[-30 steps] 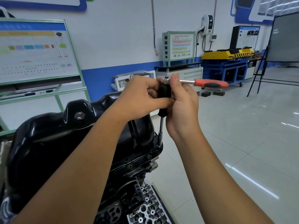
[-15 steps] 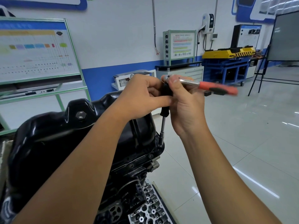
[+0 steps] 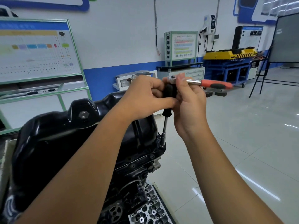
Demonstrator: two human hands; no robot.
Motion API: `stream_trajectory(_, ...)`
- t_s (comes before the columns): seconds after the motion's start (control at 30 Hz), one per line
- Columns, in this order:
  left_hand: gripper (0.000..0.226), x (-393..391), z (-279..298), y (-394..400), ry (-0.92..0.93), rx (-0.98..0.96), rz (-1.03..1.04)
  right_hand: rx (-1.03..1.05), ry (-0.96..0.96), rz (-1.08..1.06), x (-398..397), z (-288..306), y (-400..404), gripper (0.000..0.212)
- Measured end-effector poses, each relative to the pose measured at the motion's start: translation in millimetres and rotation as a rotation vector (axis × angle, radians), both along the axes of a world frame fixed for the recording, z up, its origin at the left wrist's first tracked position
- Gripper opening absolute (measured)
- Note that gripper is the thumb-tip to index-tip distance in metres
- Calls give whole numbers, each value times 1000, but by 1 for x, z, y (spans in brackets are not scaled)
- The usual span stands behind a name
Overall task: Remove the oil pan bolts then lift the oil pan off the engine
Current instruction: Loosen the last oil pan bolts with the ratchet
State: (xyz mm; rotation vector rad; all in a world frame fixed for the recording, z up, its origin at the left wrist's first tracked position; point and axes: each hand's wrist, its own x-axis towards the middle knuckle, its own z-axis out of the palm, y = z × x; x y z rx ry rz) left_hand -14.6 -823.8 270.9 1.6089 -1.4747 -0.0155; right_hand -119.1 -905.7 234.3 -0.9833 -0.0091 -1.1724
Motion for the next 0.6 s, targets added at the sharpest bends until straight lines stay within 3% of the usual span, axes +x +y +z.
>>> stream_trajectory(0.07,23,1,0,0,-3,9,-6,32,-5,61,-1,1,-1,22)
stream_trajectory(0.13,26,0,0,1,4,-2,-19,-28,-15,33,-2,-1,-1,12)
stream_trajectory(0.23,29,-2,0,0,-13,-13,-27,-74,-29,-40,-3,-4,1,23)
stream_trajectory(0.3,21,-1,0,-1,7,-12,-25,-32,-28,-24,-2,-2,0,12)
stream_trajectory(0.37,21,2,0,-2,9,6,-26,22,-24,40,-1,0,2,16)
stream_trajectory(0.6,33,0,0,-1,-4,-17,-36,-15,-49,-16,-1,-4,4,16)
